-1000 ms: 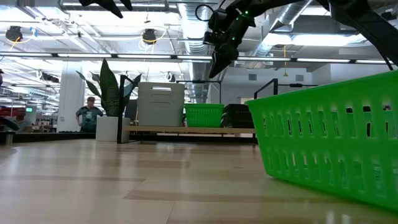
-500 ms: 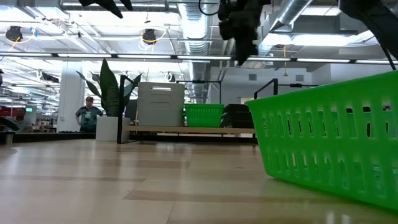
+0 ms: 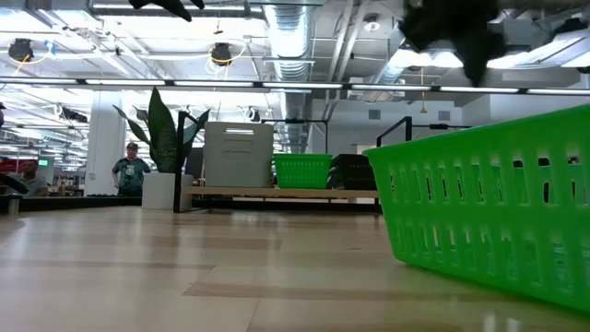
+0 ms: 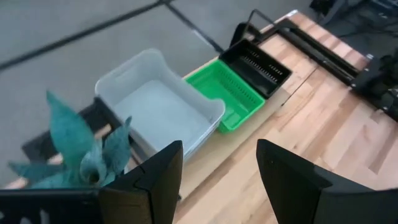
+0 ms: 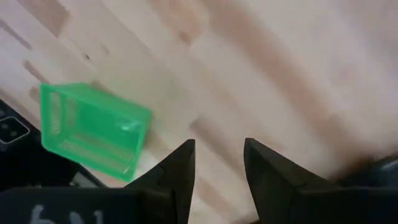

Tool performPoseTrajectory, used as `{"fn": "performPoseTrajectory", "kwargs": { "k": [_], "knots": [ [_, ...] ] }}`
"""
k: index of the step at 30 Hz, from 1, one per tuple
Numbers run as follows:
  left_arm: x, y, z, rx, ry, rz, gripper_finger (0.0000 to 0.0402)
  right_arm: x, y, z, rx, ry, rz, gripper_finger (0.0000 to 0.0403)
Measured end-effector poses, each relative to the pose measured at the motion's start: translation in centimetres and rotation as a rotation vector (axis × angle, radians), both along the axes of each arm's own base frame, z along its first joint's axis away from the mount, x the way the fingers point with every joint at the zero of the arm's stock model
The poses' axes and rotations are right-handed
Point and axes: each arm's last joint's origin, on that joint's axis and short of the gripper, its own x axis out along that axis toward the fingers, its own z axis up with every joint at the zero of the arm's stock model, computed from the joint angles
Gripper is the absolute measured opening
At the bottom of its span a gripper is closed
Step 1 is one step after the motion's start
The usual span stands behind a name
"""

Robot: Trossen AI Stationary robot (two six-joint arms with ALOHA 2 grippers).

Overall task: Stack baskets on shelf by color
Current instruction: Stack the green bin on the green bin on the shelf

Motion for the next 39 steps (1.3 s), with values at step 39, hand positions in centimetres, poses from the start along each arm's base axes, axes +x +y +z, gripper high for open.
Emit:
{"fn": "performPoseTrajectory", "kwargs": {
  "k": [39],
  "knots": [
    [0.8,0.3,1.2,0.196,-0.028,-0.118,0.0194,1.7,15.1,-14.2,0.051,0.055,0.061,0.0142]
  ]
}}
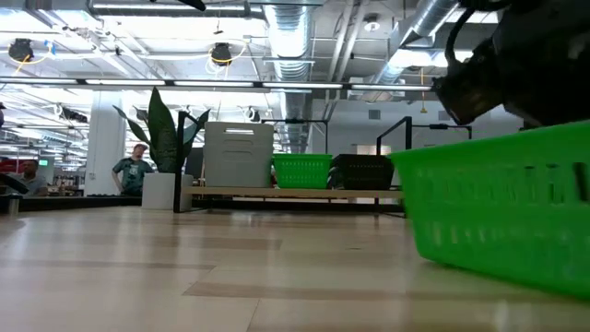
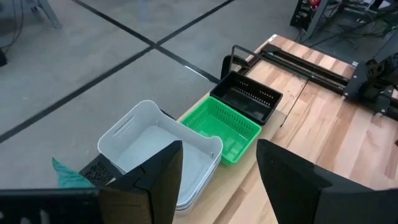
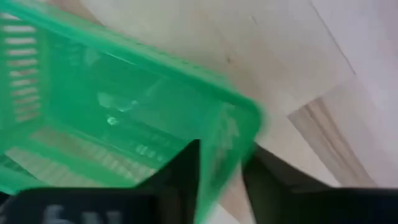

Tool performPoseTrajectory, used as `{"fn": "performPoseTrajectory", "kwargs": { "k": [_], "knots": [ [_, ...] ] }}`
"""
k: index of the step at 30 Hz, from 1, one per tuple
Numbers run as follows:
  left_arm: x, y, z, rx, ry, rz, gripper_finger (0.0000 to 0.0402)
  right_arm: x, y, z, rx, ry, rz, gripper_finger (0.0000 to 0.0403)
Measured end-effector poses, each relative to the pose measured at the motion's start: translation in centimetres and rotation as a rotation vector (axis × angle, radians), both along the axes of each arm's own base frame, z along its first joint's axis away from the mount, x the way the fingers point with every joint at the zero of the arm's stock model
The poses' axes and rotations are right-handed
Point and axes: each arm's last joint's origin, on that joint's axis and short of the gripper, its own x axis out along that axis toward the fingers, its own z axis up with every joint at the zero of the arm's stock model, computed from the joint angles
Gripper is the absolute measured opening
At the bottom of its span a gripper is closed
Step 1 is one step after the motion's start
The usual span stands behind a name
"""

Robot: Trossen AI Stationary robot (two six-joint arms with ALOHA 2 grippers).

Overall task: Stack baskets on shelf by color
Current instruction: Stack the green bin on the green bin on the shelf

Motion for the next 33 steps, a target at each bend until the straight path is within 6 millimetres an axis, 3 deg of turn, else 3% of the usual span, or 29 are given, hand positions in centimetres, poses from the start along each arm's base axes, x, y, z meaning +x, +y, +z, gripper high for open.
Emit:
{"fn": "performPoseTrajectory", "kwargs": {
  "k": [5,10,16,23,28,33],
  "knots": [
    [-0.1,-0.1,-0.2,-0.005,0.033,-0.005,0.0194,0.3,-0.8,-0.1,0.003,-0.008,0.080,0.0019],
    [-0.2,-0.1,-0.4,-0.012,0.052,-0.007,0.0194,1.0,-4.1,1.4,-0.028,-0.097,0.182,0.0011],
    [-0.4,-0.2,-0.7,-0.028,0.087,-0.006,0.0194,1.3,-13.5,5.5,-0.120,-0.303,0.204,0.0009],
    [-0.6,-0.3,-1.0,-0.056,0.108,0.006,0.0194,1.1,-25.0,14.2,-0.439,-0.626,0.183,0.0012],
    [-0.6,-0.3,-1.0,-0.075,0.091,0.031,0.0194,1.5,-31.4,19.6,-0.688,-0.702,0.269,0.0006],
    [-0.6,-0.3,-1.0,-0.092,0.076,0.046,0.0194,3.1,-36.5,21.7,-0.794,-0.655,0.394,0.0015]
  ]
}}
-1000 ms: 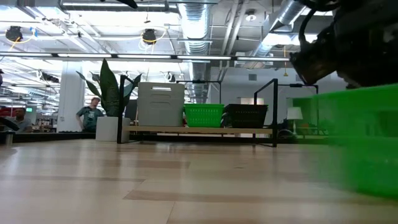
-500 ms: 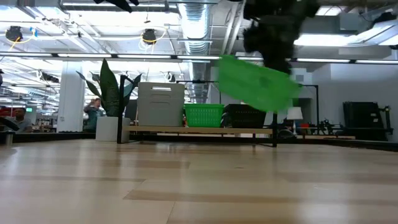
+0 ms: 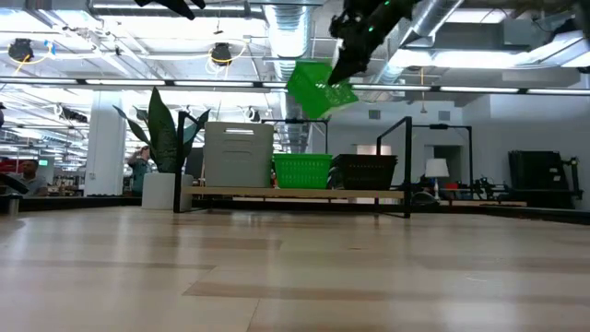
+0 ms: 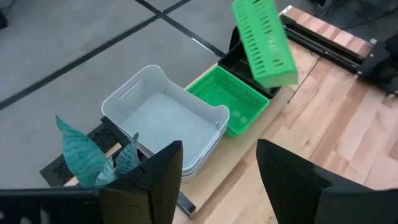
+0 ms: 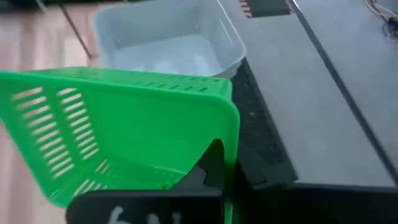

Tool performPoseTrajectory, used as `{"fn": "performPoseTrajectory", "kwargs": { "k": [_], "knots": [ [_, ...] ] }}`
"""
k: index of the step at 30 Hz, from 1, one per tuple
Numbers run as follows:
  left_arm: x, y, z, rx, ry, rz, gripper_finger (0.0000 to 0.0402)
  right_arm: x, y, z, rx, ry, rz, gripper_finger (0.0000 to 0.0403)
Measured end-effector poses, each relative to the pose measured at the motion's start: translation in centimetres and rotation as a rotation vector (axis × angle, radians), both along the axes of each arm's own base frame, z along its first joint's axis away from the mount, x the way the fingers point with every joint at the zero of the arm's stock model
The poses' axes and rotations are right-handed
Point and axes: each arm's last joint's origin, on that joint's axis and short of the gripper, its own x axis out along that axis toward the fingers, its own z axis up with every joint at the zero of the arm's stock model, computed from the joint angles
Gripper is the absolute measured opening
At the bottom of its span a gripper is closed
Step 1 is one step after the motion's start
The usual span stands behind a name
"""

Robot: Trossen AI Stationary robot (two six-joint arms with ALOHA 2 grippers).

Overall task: Stack baskets on shelf by color
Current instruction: Stack the green bin on the green bin on the shelf

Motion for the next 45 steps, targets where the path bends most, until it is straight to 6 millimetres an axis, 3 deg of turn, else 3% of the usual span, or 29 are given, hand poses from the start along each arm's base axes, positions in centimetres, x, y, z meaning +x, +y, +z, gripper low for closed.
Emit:
{"fn": "performPoseTrajectory", "kwargs": {
  "k": [7,15,19,25,35,45],
  "knots": [
    [0.0,0.0,0.0,-0.046,-0.039,0.048,0.0194,2.8,-3.9,0.1,-0.059,0.054,0.149,0.0012],
    [0.0,0.1,0.0,-0.077,-0.072,0.108,0.0194,5.2,-5.3,-3.2,-0.032,0.154,0.224,0.0028],
    [0.0,0.1,0.0,-0.085,-0.080,0.119,0.0194,5.1,-5.3,-4.4,-0.010,0.223,0.264,0.0026],
    [0.0,0.1,0.1,-0.093,-0.101,0.131,0.0194,5.3,-5.0,-4.2,-0.043,0.226,0.299,0.0021],
    [0.0,0.2,0.1,-0.085,-0.109,0.166,0.0194,5.8,-4.3,-4.3,-0.012,0.201,0.341,0.0067],
    [0.0,0.2,0.1,-0.086,-0.107,0.166,0.0194,6.3,-3.7,-4.3,-0.027,0.203,0.372,0.0078]
  ]
}}
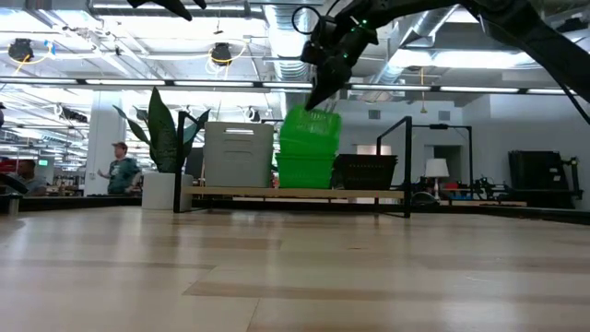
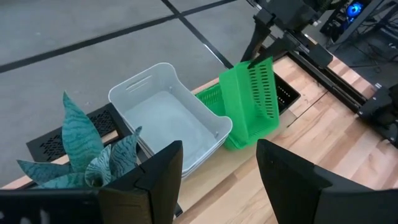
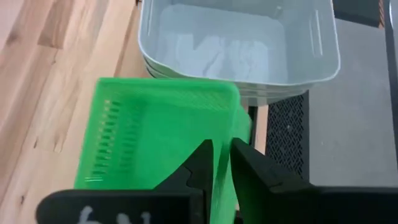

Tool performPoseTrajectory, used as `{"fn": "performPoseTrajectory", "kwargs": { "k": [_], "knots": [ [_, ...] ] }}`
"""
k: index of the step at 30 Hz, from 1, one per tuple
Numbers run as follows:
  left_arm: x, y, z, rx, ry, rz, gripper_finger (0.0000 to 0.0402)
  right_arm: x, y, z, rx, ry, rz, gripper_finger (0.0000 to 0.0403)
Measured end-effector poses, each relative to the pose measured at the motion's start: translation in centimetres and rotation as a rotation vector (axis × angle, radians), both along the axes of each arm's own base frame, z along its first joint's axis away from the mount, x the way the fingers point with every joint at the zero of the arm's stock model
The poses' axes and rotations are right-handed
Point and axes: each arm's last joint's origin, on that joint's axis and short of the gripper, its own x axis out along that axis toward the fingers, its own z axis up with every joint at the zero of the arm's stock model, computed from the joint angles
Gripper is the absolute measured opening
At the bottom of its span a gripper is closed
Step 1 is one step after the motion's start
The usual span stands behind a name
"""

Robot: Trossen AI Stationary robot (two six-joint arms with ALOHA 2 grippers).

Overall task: Stack baskets on shelf by color
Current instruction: Stack the green bin on the green bin on the shelf, then return to Home Position

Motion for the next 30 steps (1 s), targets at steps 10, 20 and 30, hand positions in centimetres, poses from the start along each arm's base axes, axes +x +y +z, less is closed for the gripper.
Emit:
{"fn": "performPoseTrajectory", "kwargs": {
  "k": [10,20,30],
  "knots": [
    [0.0,0.0,0.0,0.002,0.009,-0.005,0.0194,0.1,-0.1,0.1,-0.020,-0.010,0.006,0.0084],
    [0.0,0.2,0.2,0.043,-0.009,0.078,0.0194,-2.4,2.9,6.1,0.008,-0.145,-0.143,0.0113],
    [-0.1,0.2,0.1,0.021,-0.019,0.093,0.0194,-12.0,10.3,15.7,0.049,-0.313,-0.267,0.0113]
  ]
}}
